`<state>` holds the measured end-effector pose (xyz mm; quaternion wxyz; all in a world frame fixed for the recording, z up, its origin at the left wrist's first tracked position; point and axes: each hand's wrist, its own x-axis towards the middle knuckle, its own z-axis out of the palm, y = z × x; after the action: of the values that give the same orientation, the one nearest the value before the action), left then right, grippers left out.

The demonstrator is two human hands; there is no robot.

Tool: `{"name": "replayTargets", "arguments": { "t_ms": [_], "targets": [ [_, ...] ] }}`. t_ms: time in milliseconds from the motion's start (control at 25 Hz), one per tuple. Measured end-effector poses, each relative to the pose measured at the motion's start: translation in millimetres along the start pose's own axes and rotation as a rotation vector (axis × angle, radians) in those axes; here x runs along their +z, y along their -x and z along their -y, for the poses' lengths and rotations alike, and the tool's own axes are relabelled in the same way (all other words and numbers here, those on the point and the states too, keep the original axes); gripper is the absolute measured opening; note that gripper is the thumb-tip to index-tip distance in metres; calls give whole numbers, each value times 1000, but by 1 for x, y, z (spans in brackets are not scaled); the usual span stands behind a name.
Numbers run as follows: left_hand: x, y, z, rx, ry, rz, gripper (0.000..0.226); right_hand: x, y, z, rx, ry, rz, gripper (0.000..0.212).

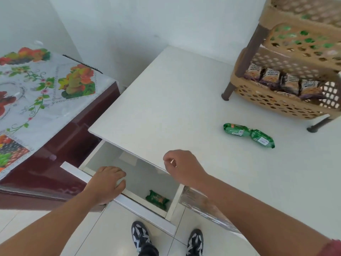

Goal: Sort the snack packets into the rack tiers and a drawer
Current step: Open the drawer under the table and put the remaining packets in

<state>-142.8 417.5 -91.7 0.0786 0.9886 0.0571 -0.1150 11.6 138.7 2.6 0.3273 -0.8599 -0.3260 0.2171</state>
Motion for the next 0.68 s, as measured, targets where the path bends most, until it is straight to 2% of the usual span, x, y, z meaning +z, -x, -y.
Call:
{"name": "replayTargets", "arguments": {
  "t_ms": [80, 200, 320, 400, 560, 680],
  "targets": [
    [6, 4, -20, -31, 4, -24, 53, -42, 6, -32, 38, 67, -147, 17],
    [17, 11, -43, -89, -11, -67, 51, -104, 18, -96, 215, 250, -356, 41],
    [29, 20, -57, -167, -76, -113, 46, -153, 32, -151, 463, 411, -376, 59],
    [33, 23, -61, -276, -123, -99, 42, -173, 40, -178, 532, 419, -353, 49],
    [37, 26, -67, -441, -152, -104, 32, -187, 48, -205, 538, 432, -255, 24],
    [38, 30, -73, -502, -129, -102, 36, -187, 50, -214, 520, 400, -315, 14]
  ]
}}
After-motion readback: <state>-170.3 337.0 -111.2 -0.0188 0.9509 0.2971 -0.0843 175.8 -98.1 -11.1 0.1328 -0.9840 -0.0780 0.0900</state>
